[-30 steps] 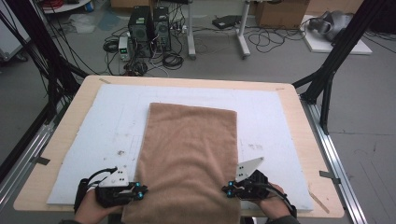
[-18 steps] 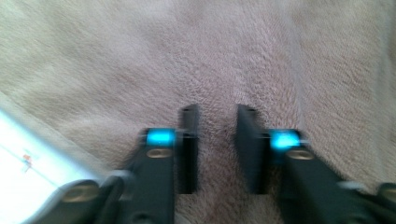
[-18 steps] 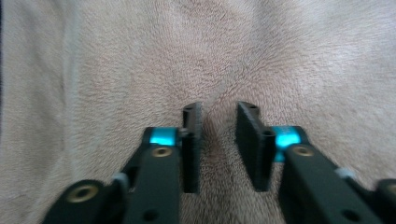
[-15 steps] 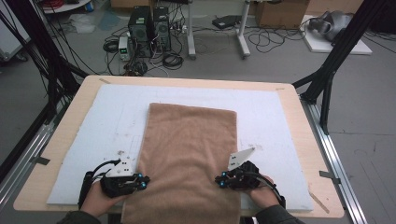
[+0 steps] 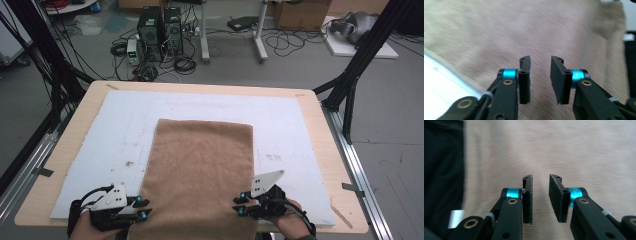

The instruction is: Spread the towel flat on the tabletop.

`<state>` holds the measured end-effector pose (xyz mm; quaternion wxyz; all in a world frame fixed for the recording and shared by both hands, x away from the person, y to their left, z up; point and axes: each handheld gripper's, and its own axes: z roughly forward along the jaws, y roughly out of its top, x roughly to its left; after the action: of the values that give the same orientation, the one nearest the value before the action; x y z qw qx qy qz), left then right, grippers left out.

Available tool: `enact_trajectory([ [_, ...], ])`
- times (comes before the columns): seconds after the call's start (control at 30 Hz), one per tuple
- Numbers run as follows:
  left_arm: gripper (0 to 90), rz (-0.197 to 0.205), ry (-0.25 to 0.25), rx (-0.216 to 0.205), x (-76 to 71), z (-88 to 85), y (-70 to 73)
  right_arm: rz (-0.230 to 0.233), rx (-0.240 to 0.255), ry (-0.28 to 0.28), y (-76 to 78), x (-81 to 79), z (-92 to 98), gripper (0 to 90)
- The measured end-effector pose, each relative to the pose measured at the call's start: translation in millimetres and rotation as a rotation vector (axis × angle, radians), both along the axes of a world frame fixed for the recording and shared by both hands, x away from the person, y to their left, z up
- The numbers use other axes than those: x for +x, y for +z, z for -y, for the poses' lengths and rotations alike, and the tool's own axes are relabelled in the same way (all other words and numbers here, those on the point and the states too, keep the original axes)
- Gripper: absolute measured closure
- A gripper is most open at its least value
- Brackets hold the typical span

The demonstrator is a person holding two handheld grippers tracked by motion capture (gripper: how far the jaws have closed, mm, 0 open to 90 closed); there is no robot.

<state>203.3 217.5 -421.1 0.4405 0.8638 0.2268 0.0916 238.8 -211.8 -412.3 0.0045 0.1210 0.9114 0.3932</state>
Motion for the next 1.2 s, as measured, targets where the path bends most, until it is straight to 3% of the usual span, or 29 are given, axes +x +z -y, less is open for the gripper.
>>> enact_trajectory([
  [0.1, 62.3, 0.002, 0.021, 0.02, 18.4, 4.5, -8.2, -0.004, -0.036, -0.051, -6.4, 17.9, -0.3, 63.1],
  [0.2, 62.9, -0.04, 0.024, 0.06, 30.5, 10.5, -23.6, -0.02, -0.08, -0.072, -18.7, 28.4, -4.4, 65.0],
  [0.23, 65.5, -0.023, 0.032, 0.043, 30.1, 10.0, -25.3, -0.031, -0.092, -0.068, -22.8, 30.0, -5.8, 67.8],
  [0.3, 82.0, -0.041, 0.027, 0.032, 29.7, 8.1, -24.7, -0.042, -0.063, -0.063, -24.7, 30.5, -4.6, 82.5],
  [0.33, 84.5, -0.03, 0.027, 0.04, 28.2, 8.3, -24.5, -0.045, -0.058, -0.051, -25.2, 29.9, -4.5, 85.1],
  [0.4, 86.2, -0.023, 0.028, 0.051, 24.5, 8.2, -22.8, -0.039, -0.059, -0.042, -24.5, 26.9, -5.1, 86.4],
  [0.53, 86.6, -0.019, 0.009, 0.024, 6.5, 2.5, -14.0, -0.025, -0.037, -0.004, -15.9, 11.1, -5.6, 86.4],
  [0.57, 86.2, -0.013, 0.0, 0.019, 1.3, 0.9, -11.1, -0.027, -0.025, 0.005, -12.5, 6.0, -4.8, 83.7],
  [0.6, 84.8, -0.009, -0.002, 0.013, -2.1, -0.5, -8.5, -0.03, -0.008, 0.01, -9.4, 2.5, -3.3, 75.2],
  [0.63, 81.2, -0.013, -0.009, 0.009, -2.9, -1.3, -6.2, -0.014, 0.008, -0.012, -6.5, 1.0, -1.4, 67.0],
  [0.7, 70.7, 0.003, 0.011, 0.016, 1.8, -0.3, -3.8, 0.002, 0.012, -0.066, -2.1, 6.0, 4.1, 62.7],
  [0.73, 68.0, 0.005, 0.021, 0.016, 6.9, 0.7, -4.1, 0.025, -0.003, -0.109, -1.5, 11.4, 6.7, 62.7],
  [0.83, 63.6, -0.006, 0.048, 0.031, 23.1, 4.5, -11.2, 0.029, -0.041, -0.178, -6.5, 29.6, 9.6, 63.0],
  [0.9, 66.7, -0.044, 0.043, 0.05, 30.1, 6.7, -20.3, 0.009, -0.073, -0.188, -13.9, 36.1, 7.5, 66.0],
  [0.93, 67.8, -0.047, 0.037, 0.05, 31.1, 7.0, -23.9, -0.003, -0.095, -0.188, -18.5, 37.1, 5.9, 73.4],
  [1.0, 69.3, -0.052, 0.04, 0.033, 32.7, 6.1, -22.5, -0.019, -0.082, -0.134, -22.9, 36.0, 5.5, 82.3],
  [1.07, 68.8, -0.035, 0.059, 0.021, 37.9, 7.0, -18.2, -0.046, -0.072, -0.123, -21.3, 39.3, 5.1, 77.4],
  [1.2, 62.8, -0.003, 0.116, -0.003, 61.2, 12.1, -8.5, 0.016, -0.085, -0.195, -9.1, 65.4, 1.5, 67.7],
])
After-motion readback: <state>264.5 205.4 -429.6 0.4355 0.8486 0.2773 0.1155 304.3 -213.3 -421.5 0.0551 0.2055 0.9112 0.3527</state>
